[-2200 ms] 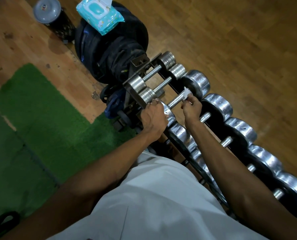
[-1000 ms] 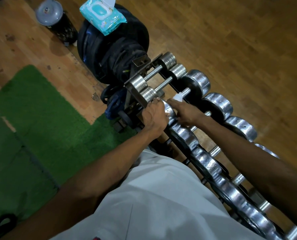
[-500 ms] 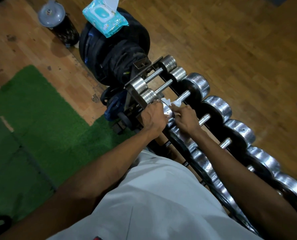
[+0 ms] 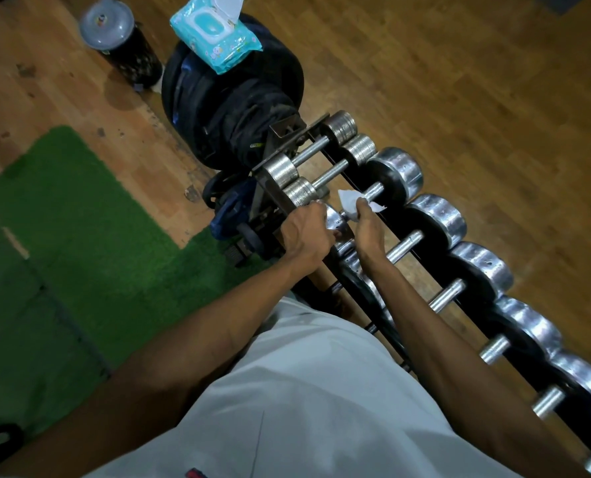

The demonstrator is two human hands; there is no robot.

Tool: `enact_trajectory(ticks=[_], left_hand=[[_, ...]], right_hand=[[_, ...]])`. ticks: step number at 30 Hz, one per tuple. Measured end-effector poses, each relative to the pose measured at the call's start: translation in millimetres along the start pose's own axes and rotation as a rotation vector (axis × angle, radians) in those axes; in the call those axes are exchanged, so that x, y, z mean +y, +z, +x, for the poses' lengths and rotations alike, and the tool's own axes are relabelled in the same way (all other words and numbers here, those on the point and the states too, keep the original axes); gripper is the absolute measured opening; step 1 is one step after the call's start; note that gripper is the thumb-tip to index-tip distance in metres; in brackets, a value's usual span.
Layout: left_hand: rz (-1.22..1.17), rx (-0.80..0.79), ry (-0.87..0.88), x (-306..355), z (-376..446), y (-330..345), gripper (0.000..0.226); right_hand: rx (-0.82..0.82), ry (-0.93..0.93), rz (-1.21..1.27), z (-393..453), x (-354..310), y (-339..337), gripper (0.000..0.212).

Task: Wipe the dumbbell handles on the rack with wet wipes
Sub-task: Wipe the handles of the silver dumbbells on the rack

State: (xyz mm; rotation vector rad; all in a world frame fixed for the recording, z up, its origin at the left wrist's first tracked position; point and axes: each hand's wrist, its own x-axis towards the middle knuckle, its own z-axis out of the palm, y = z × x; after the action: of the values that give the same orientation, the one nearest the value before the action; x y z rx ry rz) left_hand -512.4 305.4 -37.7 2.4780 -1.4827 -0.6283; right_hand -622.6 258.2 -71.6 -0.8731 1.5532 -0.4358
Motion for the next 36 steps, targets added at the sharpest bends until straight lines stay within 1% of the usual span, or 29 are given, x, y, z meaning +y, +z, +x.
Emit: enact_trajectory(ticks=[2,4,5,6,7,8,10,12,14,16,17,19,20,23,25,26,29,30,31,34,36], left_hand=[[-0.028,-0.013,-0.021,-2,3,-3,0.026],[-0.041,-0.013,-0.04,-2,6,-4,0.033],[-0.033,-0.01,-0.045,-1,6,-5,0.034],[-0.023,-0.009,-0.048,-1,7,-5,0.034],[-0.022,-0.01,-0.05,-1,7,-5,0.035],[-0.032,-0.018,-0.048,-1,7,-4,0.036],[-0.036,-0.032,-0.04,-2,7,-4,0.037],[-0.016,-0.03,-0.044,-2,9,-5,0.031],[-0.022,-0.025,-0.05,-2,9,-6,0.033],[-0.038,-0.033,-0.05,-1,9,-7,0.041],[-0.041,-0.041,-0.055,0,9,-8,0.043],[-0.047,-0.055,-0.071,3,10,-10,0.045],[-0.046,-0.059,-0.072,4,11,-10,0.045],[-0.04,-0.08,-0.079,8,12,-12,0.044],[-0.038,-0.084,-0.075,9,12,-12,0.046],[-0.041,-0.081,-0.072,8,11,-11,0.048],[-0.024,-0.066,-0.076,9,10,-12,0.048],[-0.022,-0.065,-0.074,9,10,-13,0.048],[-0.027,-0.065,-0.074,10,10,-13,0.049],[-0.029,-0.065,-0.081,11,11,-13,0.052],[-0.028,-0.065,-0.076,11,12,-14,0.049]], right_hand=[[-0.062,-0.022,-0.009,12,0,-2,0.072],[-0.085,-0.028,-0.017,31,-3,-2,0.094],[-0.091,-0.045,0.001,32,-12,0,0.097],[-0.083,-0.059,0.005,35,-16,3,0.088],[-0.052,-0.098,0.015,33,-23,7,0.076],[-0.014,-0.129,0.012,30,-28,11,0.068],[0.102,-0.165,0.037,29,-24,19,0.065],[0.255,-0.187,0.139,27,-17,23,0.062],[0.367,-0.138,0.281,30,-16,22,0.056],[0.392,-0.037,0.396,37,-18,18,0.049],[0.387,-0.005,0.462,40,-19,14,0.041],[0.36,0.077,0.599,44,-24,7,0.015],[0.361,0.126,0.655,48,-28,1,0.011],[0.301,0.201,0.802,60,-41,-15,0.02],[0.212,0.233,0.887,66,-41,-24,0.023],[0.16,0.263,0.915,68,-39,-27,0.03],[0.053,0.336,0.868,64,-39,-25,0.052],[0.031,0.346,0.857,60,-40,-21,0.056],[0.01,0.357,0.836,56,-41,-17,0.056],[-0.086,0.394,0.692,45,-35,-4,0.043],[-0.118,0.387,0.522,44,-30,-2,0.023]])
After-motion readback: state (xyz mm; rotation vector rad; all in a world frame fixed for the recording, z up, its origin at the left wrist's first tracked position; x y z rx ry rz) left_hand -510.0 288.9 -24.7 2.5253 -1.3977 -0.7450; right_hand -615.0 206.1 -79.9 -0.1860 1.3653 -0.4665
